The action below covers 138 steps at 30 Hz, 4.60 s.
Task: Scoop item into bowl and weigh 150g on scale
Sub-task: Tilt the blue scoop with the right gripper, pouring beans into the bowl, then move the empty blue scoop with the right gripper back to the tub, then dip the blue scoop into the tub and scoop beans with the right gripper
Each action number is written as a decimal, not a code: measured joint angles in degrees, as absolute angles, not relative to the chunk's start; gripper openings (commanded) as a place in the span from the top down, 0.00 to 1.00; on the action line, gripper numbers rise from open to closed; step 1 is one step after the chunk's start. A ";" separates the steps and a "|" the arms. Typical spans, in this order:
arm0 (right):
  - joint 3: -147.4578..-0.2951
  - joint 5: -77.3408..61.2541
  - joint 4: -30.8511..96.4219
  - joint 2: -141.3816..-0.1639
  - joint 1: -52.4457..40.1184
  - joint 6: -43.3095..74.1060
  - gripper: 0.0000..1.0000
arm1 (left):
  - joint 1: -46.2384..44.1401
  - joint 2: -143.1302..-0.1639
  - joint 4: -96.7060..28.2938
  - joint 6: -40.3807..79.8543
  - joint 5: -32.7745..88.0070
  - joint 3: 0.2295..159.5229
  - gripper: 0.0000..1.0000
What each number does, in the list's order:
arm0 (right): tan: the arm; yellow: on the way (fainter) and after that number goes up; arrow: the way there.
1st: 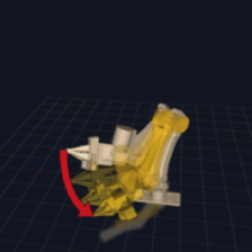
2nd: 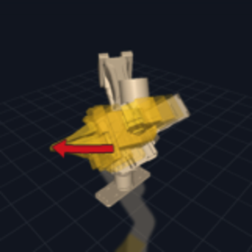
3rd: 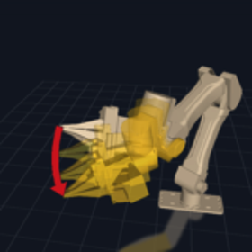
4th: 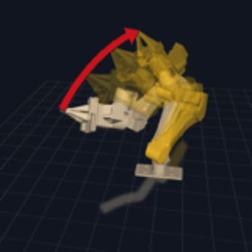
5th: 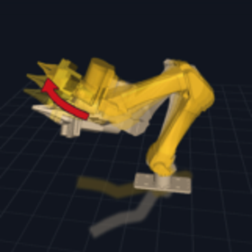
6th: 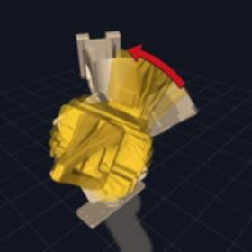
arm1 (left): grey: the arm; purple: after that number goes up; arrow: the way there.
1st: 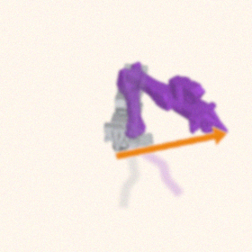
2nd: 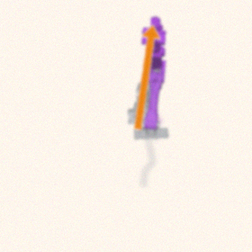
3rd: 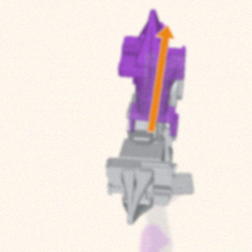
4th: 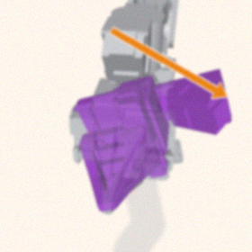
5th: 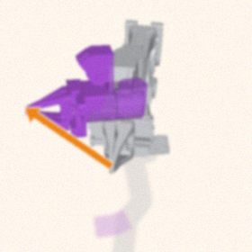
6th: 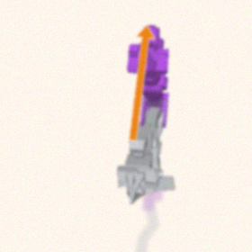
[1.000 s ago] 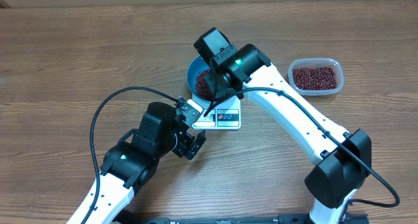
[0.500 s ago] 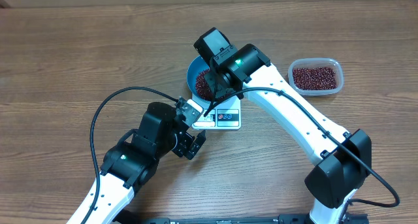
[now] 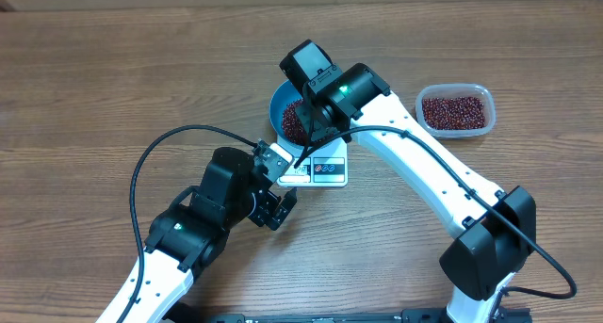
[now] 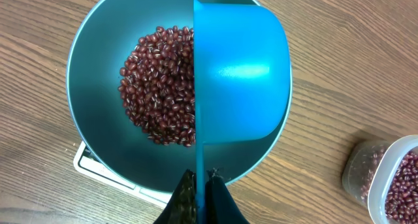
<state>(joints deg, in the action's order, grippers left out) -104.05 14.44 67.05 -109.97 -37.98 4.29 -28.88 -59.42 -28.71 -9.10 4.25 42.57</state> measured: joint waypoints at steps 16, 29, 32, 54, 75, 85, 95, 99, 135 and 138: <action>-107.98 9.87 68.64 -109.12 -37.69 9.39 0.96 | -28.88 -59.42 -28.71 -9.10 4.25 42.57 0.00; -115.72 16.21 71.90 -101.30 -27.07 15.94 0.96 | -28.88 -59.42 -28.71 -9.10 4.25 42.57 0.00; -115.72 19.42 73.43 -101.32 -22.28 17.19 0.96 | -28.88 -59.46 -28.73 -9.10 4.25 42.57 0.00; -115.59 21.87 81.67 -111.39 -7.92 20.25 0.96 | -28.88 -59.53 -28.71 -9.10 4.23 42.57 0.01; -115.44 23.35 87.11 -116.68 -7.84 22.33 0.96 | -28.88 -59.53 -28.71 -9.10 4.23 42.57 0.01; -115.33 23.38 86.98 -121.58 -5.98 22.33 0.96 | -28.88 -59.53 -28.71 -9.10 4.25 42.57 0.00; -115.33 22.61 87.09 -123.37 -4.23 22.46 0.96 | -28.88 -59.53 -28.71 -9.10 4.25 42.57 0.00; -115.33 22.48 87.22 -124.38 -4.49 22.46 0.96 | -28.88 -59.53 -28.71 -9.10 4.23 42.57 0.00; -115.33 8.64 84.53 -126.17 -3.22 15.09 0.96 | -28.88 -59.53 -28.71 -9.10 4.23 42.57 0.01; -115.33 6.42 84.27 -125.82 -2.68 14.04 0.96 | -28.88 -59.53 -28.71 -9.10 4.23 42.57 0.00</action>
